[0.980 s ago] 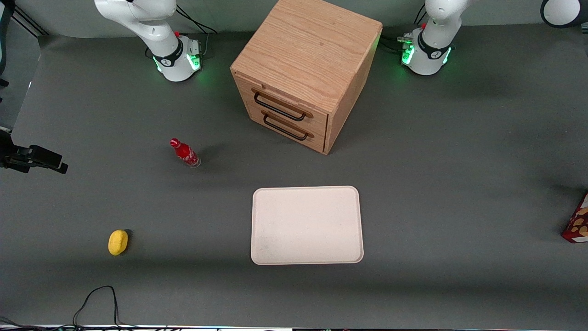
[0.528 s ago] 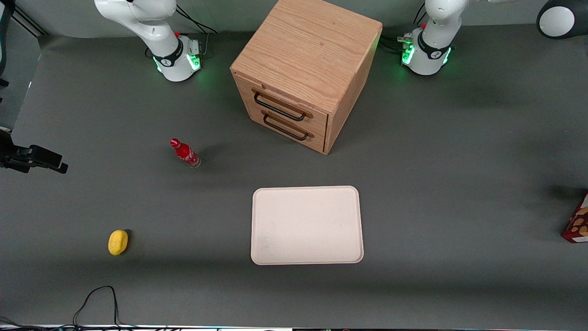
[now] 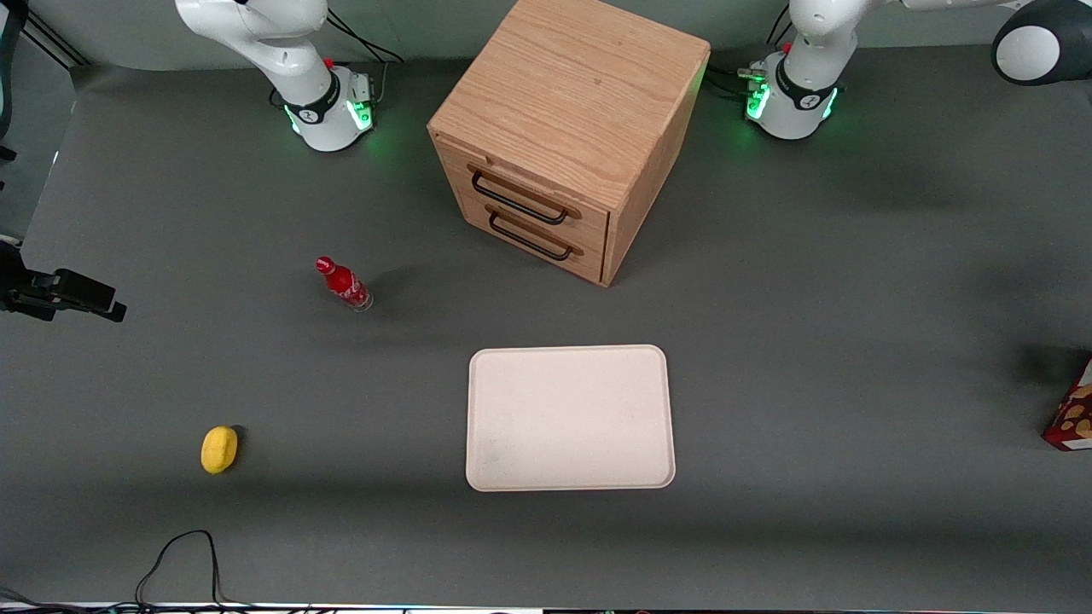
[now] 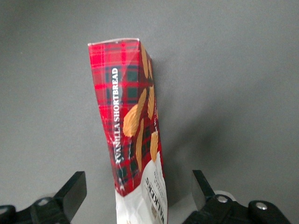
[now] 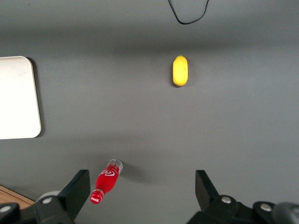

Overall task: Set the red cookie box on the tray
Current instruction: 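Lower the left gripper and close it on the shortbread box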

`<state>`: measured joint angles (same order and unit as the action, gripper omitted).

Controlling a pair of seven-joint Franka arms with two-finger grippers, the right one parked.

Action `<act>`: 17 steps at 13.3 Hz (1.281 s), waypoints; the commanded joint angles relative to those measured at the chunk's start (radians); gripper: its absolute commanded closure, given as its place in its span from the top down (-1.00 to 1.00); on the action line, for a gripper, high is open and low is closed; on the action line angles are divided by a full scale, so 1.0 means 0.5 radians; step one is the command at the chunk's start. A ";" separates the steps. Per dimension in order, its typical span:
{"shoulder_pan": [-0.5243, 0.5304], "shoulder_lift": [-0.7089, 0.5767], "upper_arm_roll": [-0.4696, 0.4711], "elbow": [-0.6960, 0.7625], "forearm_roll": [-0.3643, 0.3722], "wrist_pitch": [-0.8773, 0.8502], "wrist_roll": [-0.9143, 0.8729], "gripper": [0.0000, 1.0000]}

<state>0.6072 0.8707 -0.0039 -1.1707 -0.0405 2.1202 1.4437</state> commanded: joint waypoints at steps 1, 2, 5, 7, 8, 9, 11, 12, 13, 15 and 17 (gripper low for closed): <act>-0.009 0.041 -0.004 0.031 -0.039 0.030 -0.007 0.99; -0.009 0.047 -0.005 0.031 -0.036 0.033 -0.007 0.93; -0.006 0.050 -0.001 0.031 -0.036 0.046 -0.013 0.02; -0.006 0.047 -0.001 0.031 -0.036 0.046 -0.049 -0.87; -0.006 0.047 -0.001 0.031 -0.032 0.046 -0.050 -1.00; -0.006 0.041 -0.001 0.034 -0.029 0.046 -0.050 -1.00; -0.006 0.032 0.002 0.034 -0.026 0.043 -0.050 -1.00; -0.006 0.029 0.002 0.040 -0.026 0.033 -0.053 -1.00; -0.006 0.014 0.005 0.056 -0.023 0.012 -0.056 -1.00; -0.006 -0.069 0.017 0.065 -0.017 -0.089 -0.098 -1.00; -0.006 -0.103 0.029 0.260 -0.005 -0.391 -0.166 -1.00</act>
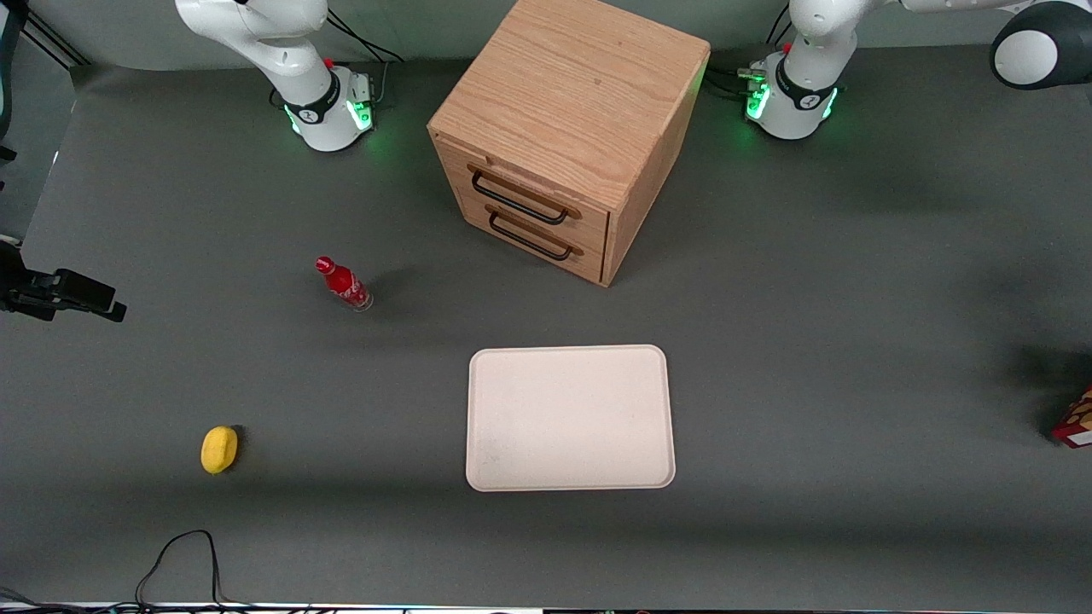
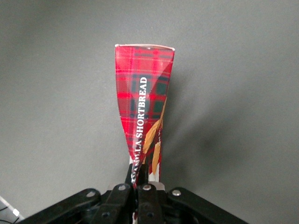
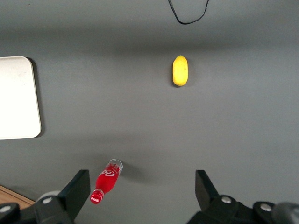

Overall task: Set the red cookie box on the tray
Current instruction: 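Lower the left gripper and close it on the shortbread box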

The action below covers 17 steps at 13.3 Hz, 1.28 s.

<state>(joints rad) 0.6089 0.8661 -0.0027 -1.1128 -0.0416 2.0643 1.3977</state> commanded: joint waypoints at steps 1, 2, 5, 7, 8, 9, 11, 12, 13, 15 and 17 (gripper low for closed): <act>-0.012 -0.094 0.045 0.322 0.034 -0.497 -0.123 -1.00; -0.027 -0.100 0.048 0.442 0.101 -0.660 -0.132 -1.00; -0.052 -0.283 0.051 0.547 0.190 -0.968 -0.148 -1.00; -0.052 -0.443 0.064 0.544 0.242 -1.121 -0.160 -1.00; -0.049 -0.501 0.067 0.544 0.252 -1.186 -0.160 -1.00; -0.049 -0.542 0.067 0.544 0.255 -1.229 -0.160 -1.00; -0.055 -0.588 0.061 0.544 0.255 -1.315 -0.233 -1.00; -0.067 -0.612 0.042 0.541 0.255 -1.370 -0.337 -1.00; -0.128 -0.643 0.039 0.532 0.255 -1.428 -0.453 -1.00; -0.278 -0.692 0.045 0.532 0.255 -1.578 -0.738 -1.00; -0.419 -0.741 0.033 0.529 0.246 -1.701 -1.048 -1.00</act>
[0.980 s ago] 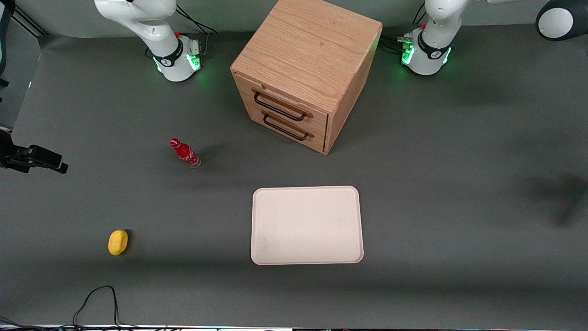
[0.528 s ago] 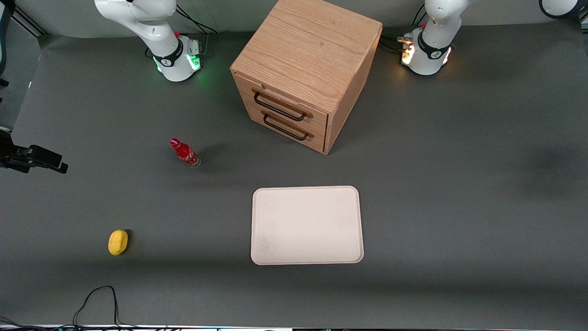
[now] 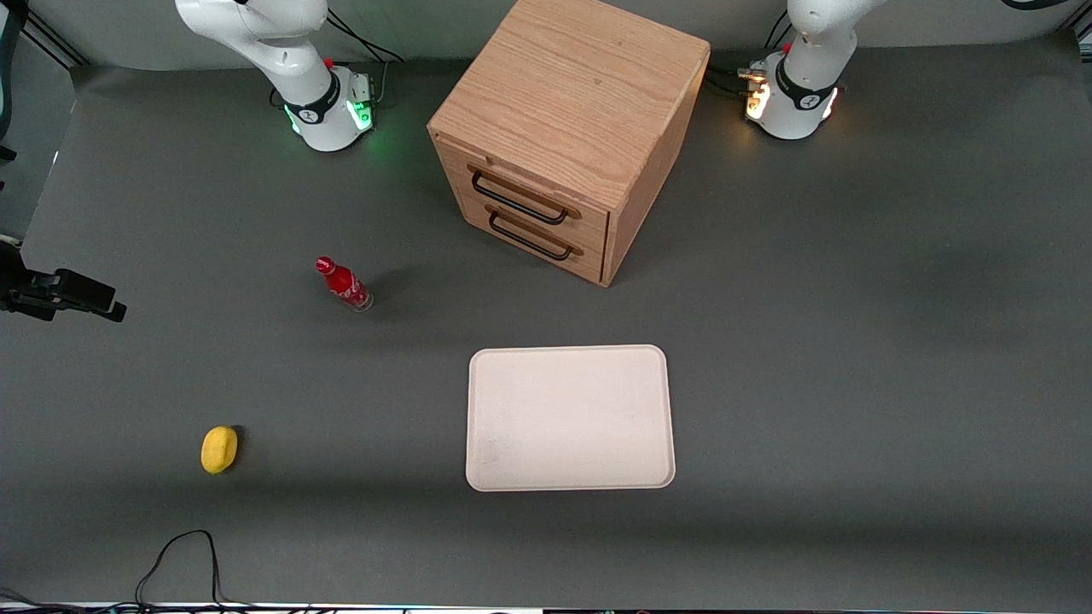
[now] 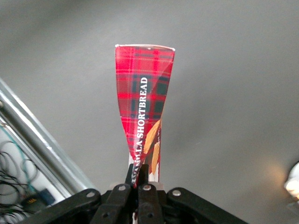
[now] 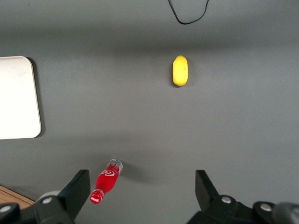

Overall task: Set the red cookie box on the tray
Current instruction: 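Lift the box and carry it with the left gripper over the tray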

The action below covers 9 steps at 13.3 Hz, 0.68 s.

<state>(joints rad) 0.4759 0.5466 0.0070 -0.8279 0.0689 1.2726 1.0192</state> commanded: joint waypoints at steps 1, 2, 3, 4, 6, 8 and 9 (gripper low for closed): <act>-0.236 -0.124 0.014 -0.044 0.016 -0.170 -0.463 -1.00; -0.346 -0.127 0.011 -0.047 0.016 -0.210 -0.665 -1.00; -0.472 -0.133 0.011 -0.047 0.013 -0.256 -0.898 -1.00; -0.592 -0.145 0.014 -0.047 0.012 -0.287 -1.128 -1.00; -0.822 -0.148 0.011 -0.047 0.009 -0.290 -1.536 -1.00; -1.037 -0.145 0.011 -0.047 -0.018 -0.272 -1.895 -1.00; -1.123 -0.142 0.014 -0.047 -0.052 -0.257 -2.079 -1.00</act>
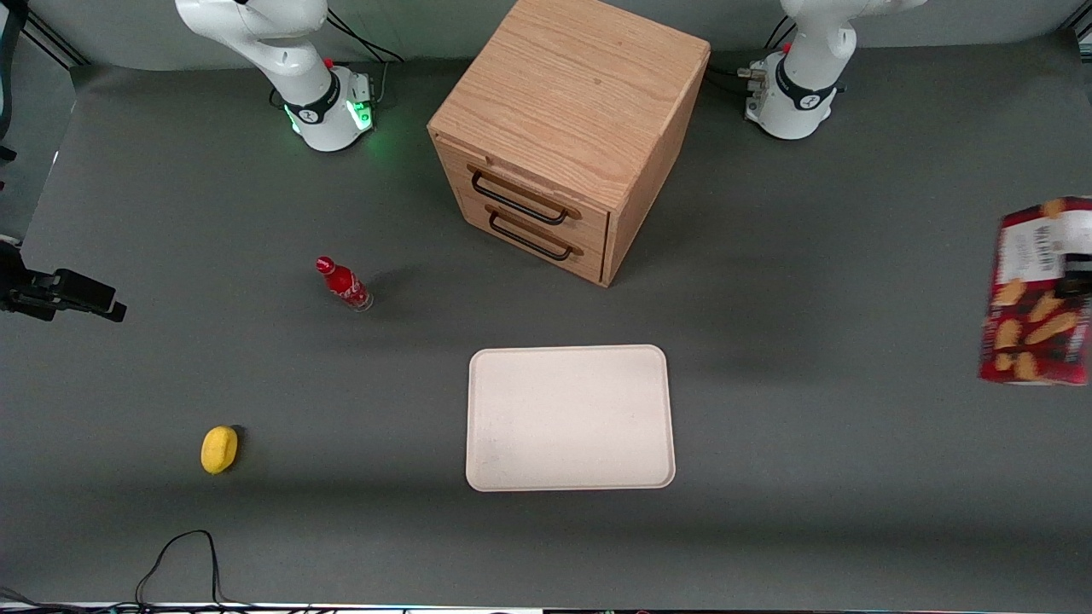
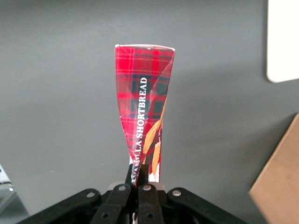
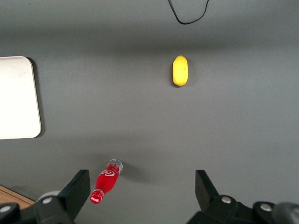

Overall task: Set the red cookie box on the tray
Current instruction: 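Lift the box and carry it with the left gripper over the tray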

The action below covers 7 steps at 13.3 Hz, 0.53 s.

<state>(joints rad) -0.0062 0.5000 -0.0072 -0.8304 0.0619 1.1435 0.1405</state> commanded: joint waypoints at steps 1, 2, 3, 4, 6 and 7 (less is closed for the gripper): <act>-0.247 -0.040 0.039 -0.039 -0.062 0.014 -0.497 -1.00; -0.339 -0.037 0.021 -0.042 -0.069 0.072 -0.651 -1.00; -0.416 -0.031 -0.022 -0.042 -0.072 0.130 -0.822 -1.00; -0.478 -0.021 -0.086 -0.045 -0.075 0.185 -1.015 -1.00; -0.576 0.028 -0.209 -0.045 -0.075 0.329 -1.320 -1.00; -0.643 0.043 -0.243 -0.045 -0.075 0.388 -1.427 -1.00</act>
<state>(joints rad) -0.2840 0.5146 -0.1052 -0.8460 0.0314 1.2877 -0.4591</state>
